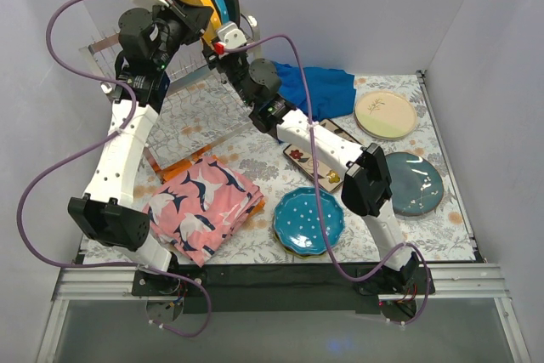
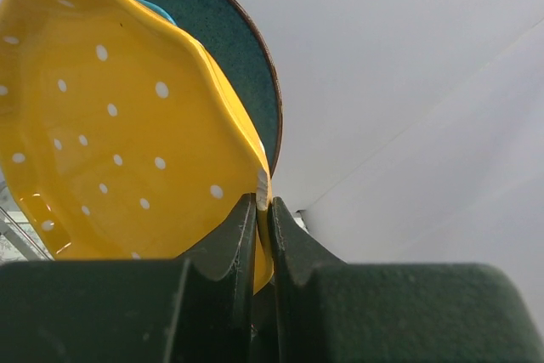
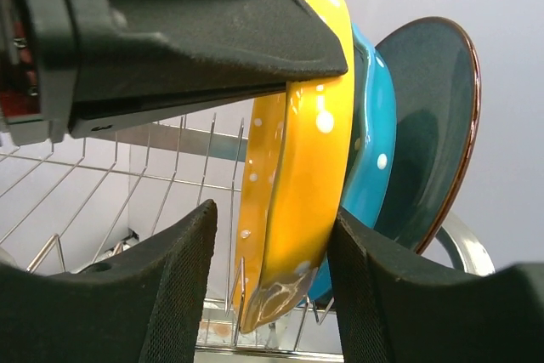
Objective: Unload the plates from the dish rack
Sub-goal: Unload the plate from the dish rack.
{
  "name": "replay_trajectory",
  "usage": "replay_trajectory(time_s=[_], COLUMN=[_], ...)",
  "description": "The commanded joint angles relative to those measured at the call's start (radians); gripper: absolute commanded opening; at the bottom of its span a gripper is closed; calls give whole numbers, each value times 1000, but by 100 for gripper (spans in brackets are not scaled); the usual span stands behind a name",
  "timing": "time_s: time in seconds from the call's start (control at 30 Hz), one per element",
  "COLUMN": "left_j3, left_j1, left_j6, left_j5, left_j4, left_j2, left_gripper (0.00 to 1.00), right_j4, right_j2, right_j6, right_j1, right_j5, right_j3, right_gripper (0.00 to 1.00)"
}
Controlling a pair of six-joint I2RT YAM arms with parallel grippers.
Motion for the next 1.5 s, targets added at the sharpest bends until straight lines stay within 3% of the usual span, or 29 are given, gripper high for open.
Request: replay_trajectory(time_s=[0.0, 0.3, 0.4, 0.53, 0.9, 1.13, 1.23, 1.37, 1.47], left_j3=[12, 7, 0, -17, -55, -2, 7, -20, -46], left_j1=[-9, -12, -12, -14, -14, -15, -15, -14, -14], left_j6=[32, 22, 23, 25, 66, 95, 103, 112, 132], left_j5=[67, 112, 128, 144, 145, 243, 254, 237, 208], left_j4=[114, 122, 123, 128, 136, 140, 134, 131, 128], left_j2=[-133, -156, -161, -167, -182, -151, -153, -170, -188], left_gripper=[0, 0, 0, 0, 0, 0, 7, 8, 16], right_j4=[58, 86, 100, 118, 227, 282, 311, 316, 317], right_j2=[27, 73, 87, 104, 87, 35, 2, -6, -19], right_j6=[-30, -28, -27, -21, 2, 73, 133, 214, 275], right_j1=[7, -2, -7, -13, -13, -7, -7, -7, -7], right_j5=[7, -75, -102, -122, -99, -67, -61, -44, -24], right_j3=[71, 154, 171, 184, 163, 140, 99, 106, 85], right_gripper=[59, 44, 30, 2, 1, 1, 1, 1, 1])
